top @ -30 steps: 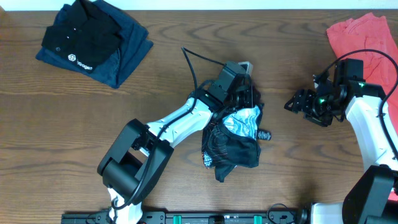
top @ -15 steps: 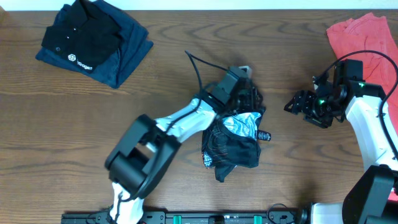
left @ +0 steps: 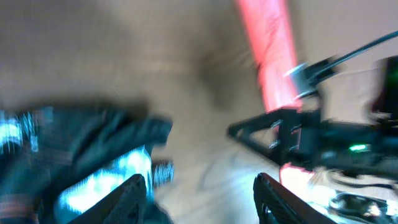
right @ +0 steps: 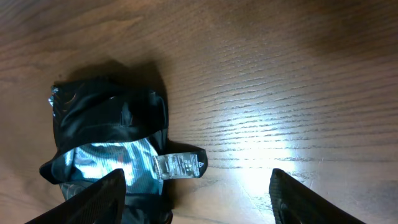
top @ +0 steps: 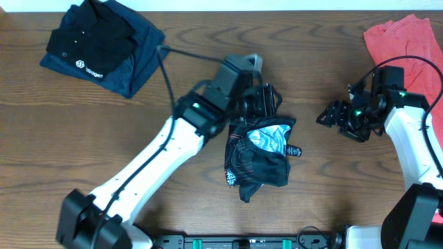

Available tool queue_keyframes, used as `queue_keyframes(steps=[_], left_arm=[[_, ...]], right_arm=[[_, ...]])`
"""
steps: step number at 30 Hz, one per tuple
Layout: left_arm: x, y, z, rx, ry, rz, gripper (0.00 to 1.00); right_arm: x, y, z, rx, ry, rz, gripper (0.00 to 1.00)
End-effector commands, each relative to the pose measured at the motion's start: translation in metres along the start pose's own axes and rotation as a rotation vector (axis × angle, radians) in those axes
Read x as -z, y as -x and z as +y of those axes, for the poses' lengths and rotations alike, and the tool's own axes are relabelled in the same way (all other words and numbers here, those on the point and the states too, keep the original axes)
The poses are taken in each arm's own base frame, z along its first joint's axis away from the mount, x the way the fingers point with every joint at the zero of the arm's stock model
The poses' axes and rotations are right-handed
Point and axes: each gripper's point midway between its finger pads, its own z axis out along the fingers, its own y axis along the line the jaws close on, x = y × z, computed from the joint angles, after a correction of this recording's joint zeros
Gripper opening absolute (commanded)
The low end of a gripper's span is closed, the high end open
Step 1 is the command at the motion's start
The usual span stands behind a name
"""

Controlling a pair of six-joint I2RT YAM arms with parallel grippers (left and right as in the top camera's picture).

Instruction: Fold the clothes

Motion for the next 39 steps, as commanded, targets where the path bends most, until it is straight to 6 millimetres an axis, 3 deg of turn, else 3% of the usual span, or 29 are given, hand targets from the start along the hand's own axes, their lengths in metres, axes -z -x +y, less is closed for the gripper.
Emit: queue_keyframes(steps=[1, 7, 17, 22, 28, 33, 39], left_arm=[[-0.033, -0.027, 0.02, 0.174, 0.077, 0.092, 0.57], [-0.073, -0.044, 0.048, 0.307, 0.161, 0.154, 0.57], [-0.105, -0.043, 0.075, 0.457, 0.212, 0.133, 0.57], [-0.112, -0.04, 0.084, 0.494, 0.234, 0.113, 0.57], [-0.112, -0.015, 0.094, 0.494, 0.239, 0.017, 0.57], [-0.11, -0.005, 0.102, 0.508, 0.243, -0.011, 0.49], [-0.116, -0.007, 0.107, 0.507, 0.251, -0.004, 0.42]], right_arm=[[0.001, 0.004, 0.001, 0.013, 0.001, -0.005, 0.72], [-0.001, -0.001, -0.001, 0.008, -0.003, 0.011, 0.72], [-0.004, -0.005, -0.006, 0.002, -0.022, 0.022, 0.72], [-0.004, -0.005, -0.006, 0.002, -0.022, 0.022, 0.72], [-0.004, -0.005, -0.007, 0.002, -0.025, 0.022, 0.72], [-0.004, -0.005, -0.007, 0.002, -0.025, 0.021, 0.72], [-0.004, -0.004, -0.007, 0.003, -0.024, 0.017, 0.72]])
